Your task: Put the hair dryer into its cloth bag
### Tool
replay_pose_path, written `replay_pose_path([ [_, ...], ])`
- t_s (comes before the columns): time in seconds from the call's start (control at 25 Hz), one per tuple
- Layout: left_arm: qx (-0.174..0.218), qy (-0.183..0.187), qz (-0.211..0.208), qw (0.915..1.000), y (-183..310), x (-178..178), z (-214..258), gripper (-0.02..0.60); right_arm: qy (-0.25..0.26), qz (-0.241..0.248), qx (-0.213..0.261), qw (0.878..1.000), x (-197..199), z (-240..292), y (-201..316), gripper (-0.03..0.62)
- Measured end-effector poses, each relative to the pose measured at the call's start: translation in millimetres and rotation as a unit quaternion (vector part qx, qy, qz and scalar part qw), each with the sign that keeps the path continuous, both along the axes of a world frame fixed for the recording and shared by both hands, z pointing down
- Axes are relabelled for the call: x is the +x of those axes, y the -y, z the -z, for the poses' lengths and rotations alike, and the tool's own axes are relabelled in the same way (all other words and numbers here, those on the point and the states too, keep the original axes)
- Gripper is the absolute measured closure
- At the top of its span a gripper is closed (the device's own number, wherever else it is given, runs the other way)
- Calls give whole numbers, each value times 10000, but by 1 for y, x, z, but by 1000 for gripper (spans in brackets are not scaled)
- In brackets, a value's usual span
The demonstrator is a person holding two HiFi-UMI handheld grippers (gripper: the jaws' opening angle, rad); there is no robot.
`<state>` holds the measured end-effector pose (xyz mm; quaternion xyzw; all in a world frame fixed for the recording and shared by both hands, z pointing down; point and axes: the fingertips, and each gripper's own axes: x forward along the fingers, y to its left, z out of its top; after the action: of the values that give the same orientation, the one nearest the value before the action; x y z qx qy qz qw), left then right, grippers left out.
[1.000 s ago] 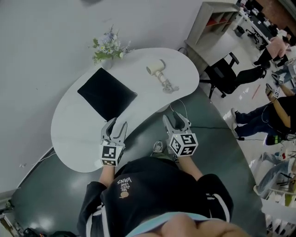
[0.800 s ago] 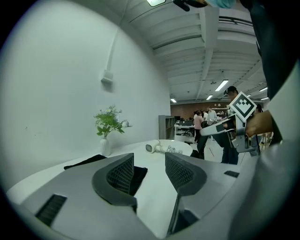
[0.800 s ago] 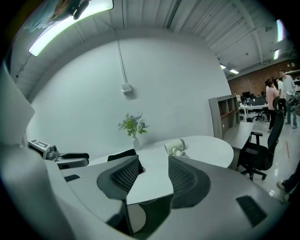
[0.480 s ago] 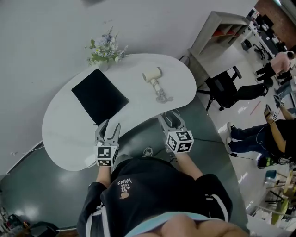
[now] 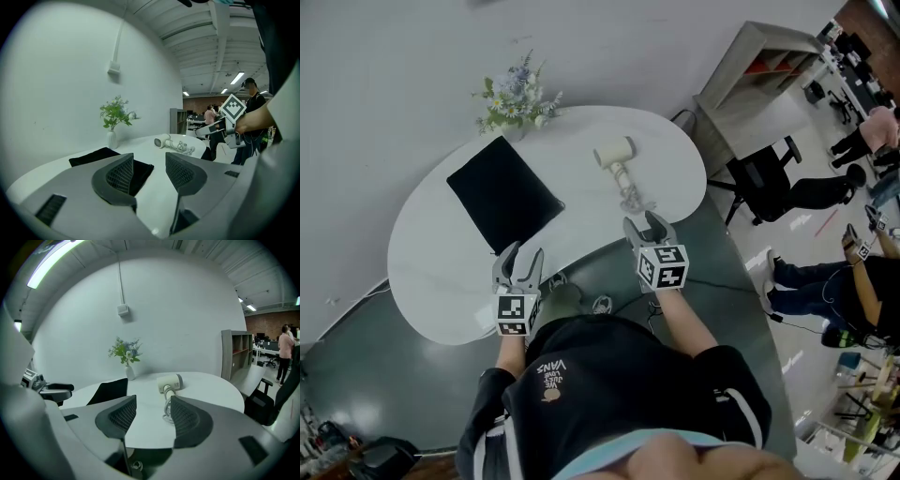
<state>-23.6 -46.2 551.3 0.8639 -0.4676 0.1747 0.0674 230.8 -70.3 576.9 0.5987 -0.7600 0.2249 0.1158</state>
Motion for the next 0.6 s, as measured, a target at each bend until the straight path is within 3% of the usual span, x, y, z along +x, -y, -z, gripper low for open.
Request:
replay_pose_path([
  [0.6,-160,52,96,9998,72,-28,-4,370,-716,127,-795,9942,2,-51,102,376],
])
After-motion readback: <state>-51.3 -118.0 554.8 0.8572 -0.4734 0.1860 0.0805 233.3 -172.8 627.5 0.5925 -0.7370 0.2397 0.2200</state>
